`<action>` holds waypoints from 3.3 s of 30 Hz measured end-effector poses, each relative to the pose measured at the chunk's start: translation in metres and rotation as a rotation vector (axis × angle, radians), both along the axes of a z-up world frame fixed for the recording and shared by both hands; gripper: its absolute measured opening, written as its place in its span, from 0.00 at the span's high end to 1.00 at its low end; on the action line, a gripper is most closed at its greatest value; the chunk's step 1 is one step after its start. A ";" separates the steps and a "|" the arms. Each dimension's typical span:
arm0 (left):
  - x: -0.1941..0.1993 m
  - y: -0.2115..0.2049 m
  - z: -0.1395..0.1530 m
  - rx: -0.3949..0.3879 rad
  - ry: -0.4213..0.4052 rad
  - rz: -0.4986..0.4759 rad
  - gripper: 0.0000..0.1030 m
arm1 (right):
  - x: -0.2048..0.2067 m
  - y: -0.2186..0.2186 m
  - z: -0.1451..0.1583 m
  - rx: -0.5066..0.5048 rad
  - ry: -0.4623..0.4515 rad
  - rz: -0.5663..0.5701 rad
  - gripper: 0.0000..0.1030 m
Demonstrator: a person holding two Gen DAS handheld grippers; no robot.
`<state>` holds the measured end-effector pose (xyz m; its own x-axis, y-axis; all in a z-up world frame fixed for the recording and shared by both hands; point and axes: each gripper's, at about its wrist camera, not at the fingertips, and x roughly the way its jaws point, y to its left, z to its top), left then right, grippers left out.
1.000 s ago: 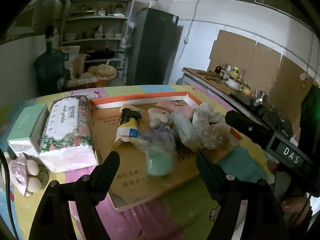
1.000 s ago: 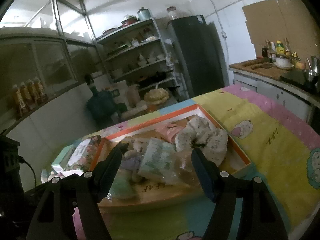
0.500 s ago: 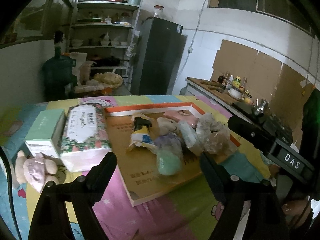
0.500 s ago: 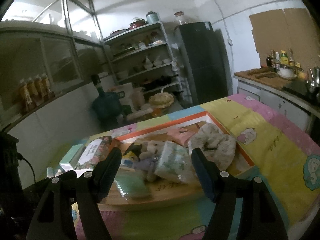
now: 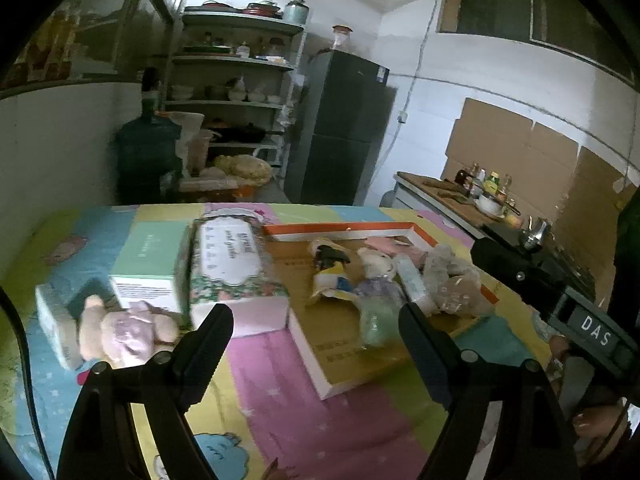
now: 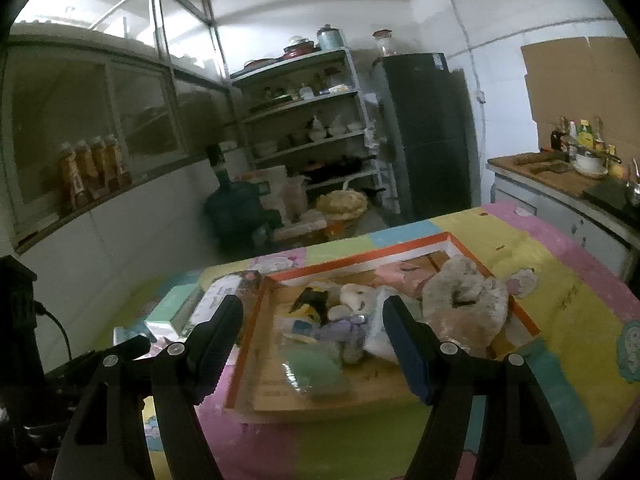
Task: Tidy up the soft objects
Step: 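Move both tools away from the box over the remaining items on the mat, then grasp the pink-dressed teddy bear with the right tool while the left grasps the white wrapped pack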
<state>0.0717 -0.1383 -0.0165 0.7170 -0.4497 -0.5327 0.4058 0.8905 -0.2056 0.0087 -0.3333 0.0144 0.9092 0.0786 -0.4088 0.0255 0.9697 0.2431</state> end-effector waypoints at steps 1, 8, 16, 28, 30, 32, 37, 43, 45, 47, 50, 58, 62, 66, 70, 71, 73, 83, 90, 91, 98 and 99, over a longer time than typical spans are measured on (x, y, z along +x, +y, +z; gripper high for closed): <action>0.000 0.003 0.000 -0.001 -0.002 0.006 0.18 | 0.000 0.003 0.001 -0.003 -0.001 0.003 0.28; -0.003 0.029 0.005 -0.003 -0.019 0.063 0.18 | 0.001 0.026 0.003 -0.017 -0.004 0.037 0.28; -0.005 0.061 0.006 -0.012 -0.024 0.134 0.18 | 0.009 0.057 0.001 -0.031 0.006 0.094 0.28; -0.001 0.130 0.002 -0.007 -0.035 0.305 0.18 | 0.023 0.109 -0.005 -0.058 0.028 0.187 0.28; 0.000 0.142 0.000 -0.012 -0.030 0.333 0.18 | 0.026 0.116 -0.007 -0.059 0.033 0.200 0.28; 0.000 0.152 -0.001 -0.014 -0.028 0.360 0.18 | 0.028 0.124 -0.009 -0.061 0.038 0.215 0.28; 0.002 0.179 -0.006 -0.021 -0.022 0.425 0.18 | 0.037 0.144 -0.018 -0.065 0.059 0.262 0.28; 0.004 0.200 -0.013 -0.027 -0.011 0.461 0.18 | 0.051 0.169 -0.033 -0.064 0.106 0.319 0.28; 0.006 0.204 -0.016 -0.031 -0.004 0.469 0.18 | 0.059 0.178 -0.040 -0.055 0.126 0.348 0.28; 0.008 0.209 -0.018 -0.033 0.003 0.475 0.18 | 0.068 0.186 -0.049 -0.050 0.156 0.379 0.28; 0.010 0.215 -0.022 -0.035 0.014 0.483 0.18 | 0.085 0.198 -0.065 -0.049 0.212 0.436 0.28; 0.015 0.227 -0.031 -0.041 0.036 0.504 0.18 | 0.119 0.216 -0.094 -0.059 0.316 0.515 0.28; 0.019 0.233 -0.035 -0.043 0.046 0.512 0.18 | 0.121 0.226 -0.097 -0.054 0.345 0.588 0.28; 0.022 0.240 -0.036 -0.048 0.050 0.521 0.18 | 0.107 0.238 -0.098 -0.053 0.360 0.704 0.28; 0.024 0.248 -0.038 -0.053 0.054 0.538 0.18 | 0.087 0.249 -0.101 -0.025 0.409 0.841 0.28; 0.024 0.250 -0.038 -0.054 0.055 0.541 0.18 | 0.081 0.251 -0.101 -0.037 0.418 0.866 0.28; 0.026 0.252 -0.040 -0.054 0.057 0.546 0.18 | 0.069 0.249 -0.097 -0.087 0.418 0.867 0.28; 0.031 0.248 -0.043 -0.054 0.074 0.522 0.18 | 0.092 0.219 -0.075 -0.215 0.283 0.567 0.28; 0.033 0.244 -0.044 -0.050 0.080 0.513 0.18 | 0.121 0.248 -0.087 -0.356 0.294 0.601 0.28; 0.033 0.243 -0.044 -0.050 0.082 0.510 0.18 | 0.123 0.253 -0.091 -0.370 0.304 0.598 0.28; 0.041 0.228 -0.045 -0.050 0.098 0.479 0.18 | 0.139 0.264 -0.108 -0.354 0.370 0.606 0.53; 0.044 0.225 -0.045 -0.052 0.103 0.474 0.18 | 0.137 0.266 -0.107 -0.355 0.366 0.604 0.56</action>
